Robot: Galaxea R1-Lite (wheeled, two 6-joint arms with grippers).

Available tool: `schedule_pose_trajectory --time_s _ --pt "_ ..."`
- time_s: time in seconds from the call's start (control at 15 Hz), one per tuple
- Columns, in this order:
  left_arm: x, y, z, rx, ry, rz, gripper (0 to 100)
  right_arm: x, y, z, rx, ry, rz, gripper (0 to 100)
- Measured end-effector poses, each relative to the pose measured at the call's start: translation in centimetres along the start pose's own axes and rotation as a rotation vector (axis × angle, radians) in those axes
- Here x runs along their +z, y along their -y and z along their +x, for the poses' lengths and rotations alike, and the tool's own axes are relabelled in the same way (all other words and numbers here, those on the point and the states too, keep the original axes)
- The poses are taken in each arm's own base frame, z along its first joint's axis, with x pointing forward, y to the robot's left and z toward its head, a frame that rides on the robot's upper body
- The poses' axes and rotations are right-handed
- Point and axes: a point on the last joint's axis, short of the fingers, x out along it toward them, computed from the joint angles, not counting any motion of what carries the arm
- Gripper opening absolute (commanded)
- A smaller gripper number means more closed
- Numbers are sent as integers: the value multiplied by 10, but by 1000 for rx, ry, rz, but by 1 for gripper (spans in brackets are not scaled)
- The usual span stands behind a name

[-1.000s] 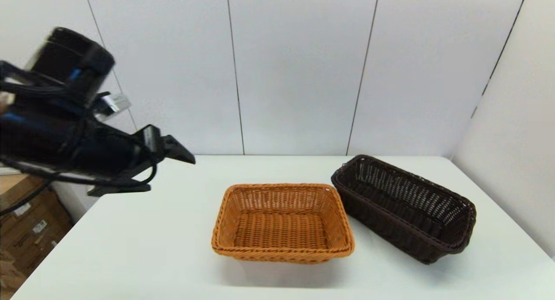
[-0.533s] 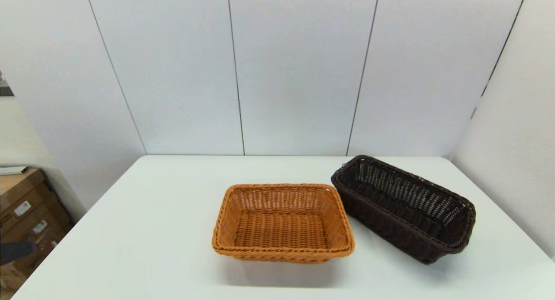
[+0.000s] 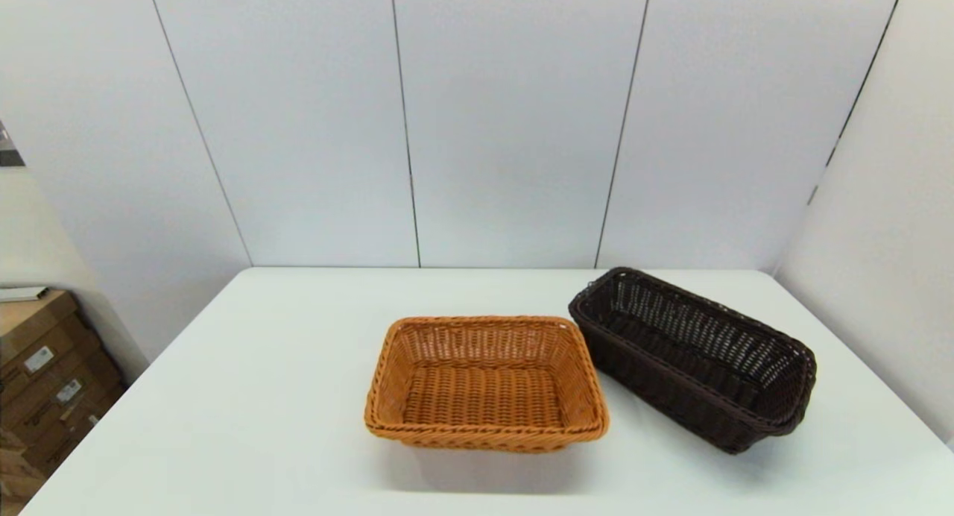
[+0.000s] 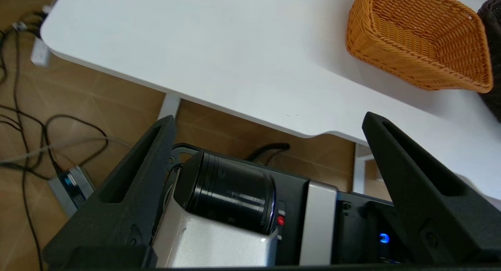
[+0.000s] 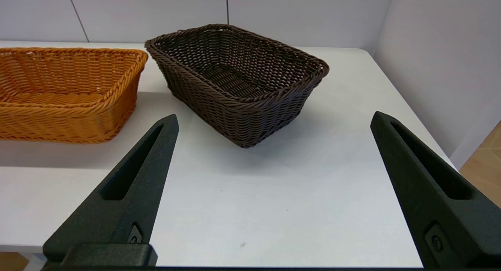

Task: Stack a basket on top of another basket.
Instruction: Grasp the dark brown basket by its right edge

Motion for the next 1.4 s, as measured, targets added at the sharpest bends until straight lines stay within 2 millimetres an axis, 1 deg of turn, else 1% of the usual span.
schedule_pose_trajectory --time_s 0.13,0.27,0.4,0.47,0.6,0.73,0.93,1.07,1.2,1.4 --pt "-19 -3 0 -4 30 56 100 0 0 0 0 0 0 100" --pt "-33 -8 5 -10 68 106 100 0 0 0 1 0 0 100" --pt "-46 -13 18 -22 127 182 100 0 0 0 0 1 0 100" --pt "-49 -15 27 -24 169 215 100 0 0 0 0 0 0 100" --pt "-49 -16 42 -35 249 240 100 0 0 0 1 0 0 100" --pt "-51 -17 62 -45 305 263 100 0 0 0 1 1 0 100" --pt "-55 -19 94 -48 397 360 100 0 0 0 0 1 0 100" --pt "-57 -20 109 -58 476 429 100 0 0 0 0 0 0 100" --pt "-56 -19 114 -77 541 455 100 0 0 0 0 1 0 100" --pt "-58 -20 117 -82 532 427 100 0 0 0 1 1 0 100"
